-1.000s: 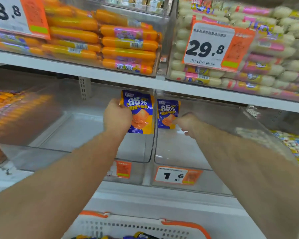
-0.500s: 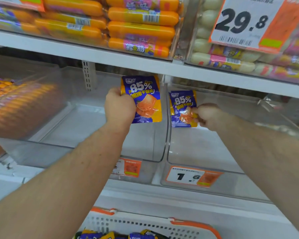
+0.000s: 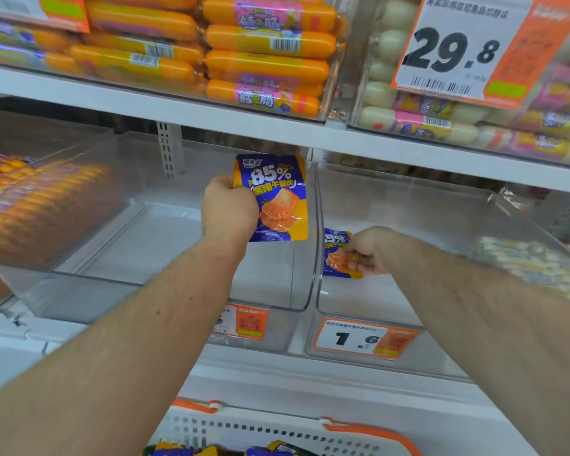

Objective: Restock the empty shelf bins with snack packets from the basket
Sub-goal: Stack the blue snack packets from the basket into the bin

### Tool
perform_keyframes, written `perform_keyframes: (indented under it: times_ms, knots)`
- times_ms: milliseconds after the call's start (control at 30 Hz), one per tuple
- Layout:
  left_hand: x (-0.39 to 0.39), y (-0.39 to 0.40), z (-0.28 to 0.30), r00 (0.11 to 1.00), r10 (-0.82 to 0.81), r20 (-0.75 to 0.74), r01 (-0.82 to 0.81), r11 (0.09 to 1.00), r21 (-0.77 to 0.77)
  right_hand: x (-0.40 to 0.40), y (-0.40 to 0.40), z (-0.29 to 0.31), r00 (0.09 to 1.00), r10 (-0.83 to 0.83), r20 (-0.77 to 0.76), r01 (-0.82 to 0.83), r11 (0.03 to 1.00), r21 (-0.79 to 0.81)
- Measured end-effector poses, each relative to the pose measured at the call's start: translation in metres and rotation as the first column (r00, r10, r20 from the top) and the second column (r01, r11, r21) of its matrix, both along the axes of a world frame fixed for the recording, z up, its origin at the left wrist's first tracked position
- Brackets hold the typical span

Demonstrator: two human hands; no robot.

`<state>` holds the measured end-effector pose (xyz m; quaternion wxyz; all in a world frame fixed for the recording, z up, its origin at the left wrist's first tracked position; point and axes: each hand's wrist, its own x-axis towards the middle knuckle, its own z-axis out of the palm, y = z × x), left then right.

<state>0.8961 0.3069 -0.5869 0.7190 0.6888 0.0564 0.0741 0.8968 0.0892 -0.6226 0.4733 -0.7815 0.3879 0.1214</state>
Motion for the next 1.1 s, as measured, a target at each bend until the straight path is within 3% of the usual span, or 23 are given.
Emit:
perform_keyframes:
  times_ms: [67, 200, 300, 400, 567, 767, 867, 900, 967, 1033, 1100]
  knots:
    - [0.0, -0.001, 0.0, 1.0, -0.009, -0.003, 0.009, 1.0, 0.004, -0.002, 0.006, 0.005, 0.999, -0.04, 0.018, 0.037, 0.988, 0.151]
    - [0.001, -0.001, 0.0, 1.0, -0.015, 0.002, 0.015, 1.0, 0.009, -0.007, 0.009, 0.013, 0.993, -0.093, 0.068, 0.072, 0.961, 0.266]
    - [-0.002, -0.001, 0.001, 1.0, -0.03, 0.001, 0.03, 0.999, 0.023, -0.017, 0.012, 0.026, 0.986, -0.055, 0.159, 0.032, 0.989, 0.143]
    - [-0.009, 0.002, 0.007, 0.999, -0.019, -0.04, 0.017, 0.998, -0.059, -0.033, 0.015, 0.045, 0.93, -0.015, 0.366, 0.014, 1.0, 0.004]
    - [-0.037, 0.006, 0.026, 0.989, -0.096, -0.113, 0.082, 0.989, -0.124, -0.082, 0.029, 0.078, 0.843, 0.049, 0.535, -0.124, 0.987, 0.103]
    - [-0.065, -0.031, 0.04, 0.968, -0.249, -0.015, 0.246, 0.962, -0.122, -0.109, 0.035, 0.089, 0.813, 0.053, 0.58, -0.255, 0.928, 0.273]
    - [-0.07, -0.048, 0.038, 0.962, -0.25, 0.106, 0.247, 0.968, 0.042, -0.11, 0.022, 0.087, 0.797, -0.08, 0.599, -0.174, 0.919, 0.353]
    - [-0.07, -0.049, 0.035, 0.95, -0.238, 0.201, 0.192, 0.956, 0.222, -0.111, 0.012, 0.086, 0.795, -0.13, 0.592, -0.12, 0.924, 0.363]
    - [-0.065, -0.051, 0.024, 0.896, -0.288, 0.337, 0.053, 0.825, 0.563, -0.11, -0.014, 0.077, 0.796, -0.217, 0.565, 0.03, 0.947, 0.321]
    - [-0.062, -0.052, 0.012, 0.891, -0.392, 0.228, 0.14, 0.717, 0.683, -0.107, -0.041, 0.062, 0.815, -0.28, 0.507, 0.172, 0.953, 0.251]
    - [-0.058, -0.054, 0.001, 0.9, -0.413, 0.141, 0.222, 0.71, 0.668, -0.102, -0.059, 0.044, 0.863, -0.275, 0.424, 0.225, 0.96, 0.164]
